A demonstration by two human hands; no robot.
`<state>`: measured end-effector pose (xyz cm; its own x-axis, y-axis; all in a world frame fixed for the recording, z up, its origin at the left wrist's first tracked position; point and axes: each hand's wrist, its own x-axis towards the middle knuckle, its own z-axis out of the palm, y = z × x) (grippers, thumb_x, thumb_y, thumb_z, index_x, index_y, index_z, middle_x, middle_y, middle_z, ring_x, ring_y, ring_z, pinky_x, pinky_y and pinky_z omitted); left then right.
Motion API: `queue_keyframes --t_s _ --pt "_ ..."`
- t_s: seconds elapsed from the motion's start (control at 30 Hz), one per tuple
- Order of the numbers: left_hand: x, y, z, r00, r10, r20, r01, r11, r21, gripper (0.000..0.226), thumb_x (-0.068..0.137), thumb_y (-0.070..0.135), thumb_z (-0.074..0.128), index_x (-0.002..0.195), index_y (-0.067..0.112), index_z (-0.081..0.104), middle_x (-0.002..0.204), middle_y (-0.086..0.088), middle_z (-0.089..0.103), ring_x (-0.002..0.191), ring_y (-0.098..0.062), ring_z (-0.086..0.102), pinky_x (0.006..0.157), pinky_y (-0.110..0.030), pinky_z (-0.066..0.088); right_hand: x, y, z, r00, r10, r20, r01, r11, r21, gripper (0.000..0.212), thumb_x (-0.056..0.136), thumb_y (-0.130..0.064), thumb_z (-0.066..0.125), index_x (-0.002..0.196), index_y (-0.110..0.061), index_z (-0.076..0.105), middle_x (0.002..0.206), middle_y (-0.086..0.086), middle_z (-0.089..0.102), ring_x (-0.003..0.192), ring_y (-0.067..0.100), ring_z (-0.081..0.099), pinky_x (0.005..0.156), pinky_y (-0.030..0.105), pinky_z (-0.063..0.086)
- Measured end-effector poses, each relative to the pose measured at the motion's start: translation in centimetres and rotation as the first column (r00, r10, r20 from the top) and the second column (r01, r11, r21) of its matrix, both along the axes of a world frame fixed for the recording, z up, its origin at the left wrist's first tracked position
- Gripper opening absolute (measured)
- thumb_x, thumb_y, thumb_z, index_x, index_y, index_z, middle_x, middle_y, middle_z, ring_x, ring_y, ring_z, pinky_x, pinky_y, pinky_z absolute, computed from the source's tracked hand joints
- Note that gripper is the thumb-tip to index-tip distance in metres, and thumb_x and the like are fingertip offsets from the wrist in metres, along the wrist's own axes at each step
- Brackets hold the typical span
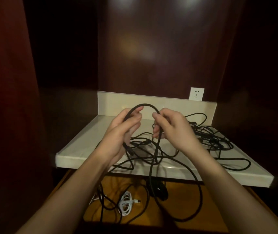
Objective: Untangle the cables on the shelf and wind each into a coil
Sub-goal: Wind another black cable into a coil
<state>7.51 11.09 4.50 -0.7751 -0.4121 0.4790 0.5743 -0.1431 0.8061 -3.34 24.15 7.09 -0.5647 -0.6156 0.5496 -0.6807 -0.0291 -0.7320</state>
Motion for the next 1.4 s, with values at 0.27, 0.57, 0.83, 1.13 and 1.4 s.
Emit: queue_keyframes --t_s 0.27,0.57,0.83,1.13,1.4 --pt "-2.4 -0.2 1.5 0.985 -0.172 -0.017 0.171 0.958 0.231 0.049 0.098 0.034 0.035 0.133 0.008 0.059 0.135 -0.015 0.063 0.136 -0.024 0.051 0.118 -0.036 0.03 0.5 -4.7 -1.4 0.976 -0.017 0.217 0.052 0.986 -0.157 0.033 0.105 -0.037 0.042 0.088 -0.014 0.058 0.043 -0.011 0.038 0.039 0.008 0.034 0.044 0.025 0.029" --pt "-1.7 -2.0 3.6 0.997 0.06 0.04 -0.072 0.883 0.463 0.049 0.103 0.052 0.037 0.113 0.012 0.064 0.094 -0.013 0.063 0.09 -0.031 0.073 0.087 -0.045 0.057 3.3 -5.8 -3.9 0.817 0.365 0.447 -0.205 0.908 -0.366 0.049 0.098 -0.058 0.04 0.113 -0.014 0.055 0.075 0.004 0.051 0.048 0.008 0.034 0.046 0.023 0.027" --pt "-2.0 -0.9 2.0 0.975 0.092 -0.203 -0.034 0.962 0.273 0.058 0.091 0.026 0.063 0.145 0.029 0.04 0.125 -0.017 0.068 0.113 -0.034 0.068 0.098 -0.041 0.054 4.0 -7.2 -3.9 0.933 0.153 0.324 -0.042 0.945 -0.323 0.03 0.098 -0.04 0.055 0.11 -0.013 0.052 0.055 -0.011 0.053 0.044 -0.001 0.044 0.046 0.014 0.031" --pt "-2.2 -3.0 3.8 0.957 0.174 -0.231 -0.094 0.943 0.318 0.017 0.107 0.027 0.038 0.111 0.022 0.053 0.07 0.001 0.047 0.053 -0.01 0.047 0.053 -0.022 0.039 4.2 -7.1 -4.9 0.935 0.151 0.32 -0.084 0.973 -0.215 0.038 0.101 -0.034 0.053 0.091 0.002 0.057 0.059 -0.002 0.041 0.047 0.005 0.034 0.044 0.017 0.028" --pt "-3.6 -4.6 4.8 0.8 0.525 -0.291 -0.553 0.833 -0.016 0.047 0.095 0.067 0.034 0.093 0.026 0.056 0.07 0.009 0.041 0.054 -0.009 0.033 0.048 -0.026 0.025 4.4 -6.1 -7.1 0.926 0.126 0.355 -0.19 0.97 0.15 0.029 0.106 -0.027 0.043 0.108 -0.003 0.059 0.056 -0.002 0.049 0.044 0.006 0.044 0.044 0.019 0.035"
